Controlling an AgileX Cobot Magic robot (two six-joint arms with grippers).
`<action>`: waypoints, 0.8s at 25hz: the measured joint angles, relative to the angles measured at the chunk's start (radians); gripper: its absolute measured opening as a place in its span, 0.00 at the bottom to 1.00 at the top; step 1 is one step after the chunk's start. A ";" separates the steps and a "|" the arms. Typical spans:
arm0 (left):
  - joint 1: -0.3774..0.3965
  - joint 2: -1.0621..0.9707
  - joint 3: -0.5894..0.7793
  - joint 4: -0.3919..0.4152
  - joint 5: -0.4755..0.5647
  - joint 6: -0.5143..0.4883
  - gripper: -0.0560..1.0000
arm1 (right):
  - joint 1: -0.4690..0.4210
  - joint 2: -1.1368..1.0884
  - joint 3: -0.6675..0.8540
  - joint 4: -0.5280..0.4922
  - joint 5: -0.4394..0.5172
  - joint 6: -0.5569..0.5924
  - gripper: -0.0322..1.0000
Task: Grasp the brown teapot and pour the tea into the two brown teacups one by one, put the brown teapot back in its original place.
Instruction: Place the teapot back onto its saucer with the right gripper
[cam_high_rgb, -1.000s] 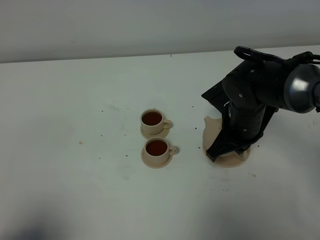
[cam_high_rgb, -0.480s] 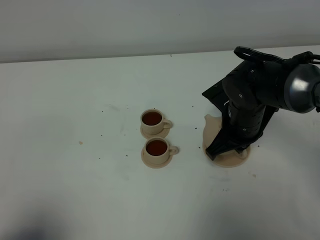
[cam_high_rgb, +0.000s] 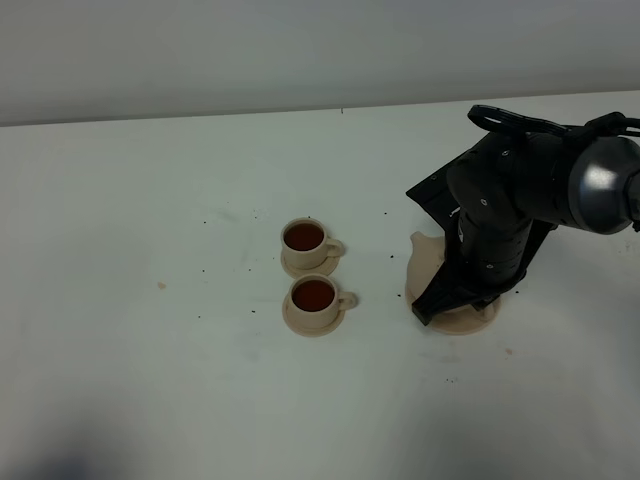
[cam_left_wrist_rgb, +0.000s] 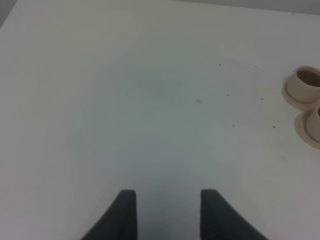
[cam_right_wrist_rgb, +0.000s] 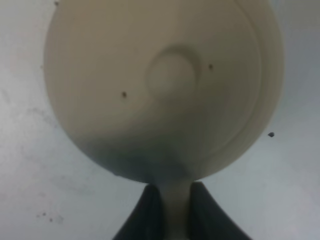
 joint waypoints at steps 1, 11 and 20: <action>0.000 0.000 0.000 0.000 0.000 0.000 0.36 | 0.000 0.000 0.000 0.000 0.001 0.000 0.14; 0.000 0.000 0.000 0.000 0.000 0.000 0.36 | 0.000 0.000 0.017 0.000 0.001 0.030 0.14; 0.000 0.000 0.000 0.000 0.000 0.000 0.36 | 0.000 0.000 0.046 -0.007 -0.029 0.041 0.14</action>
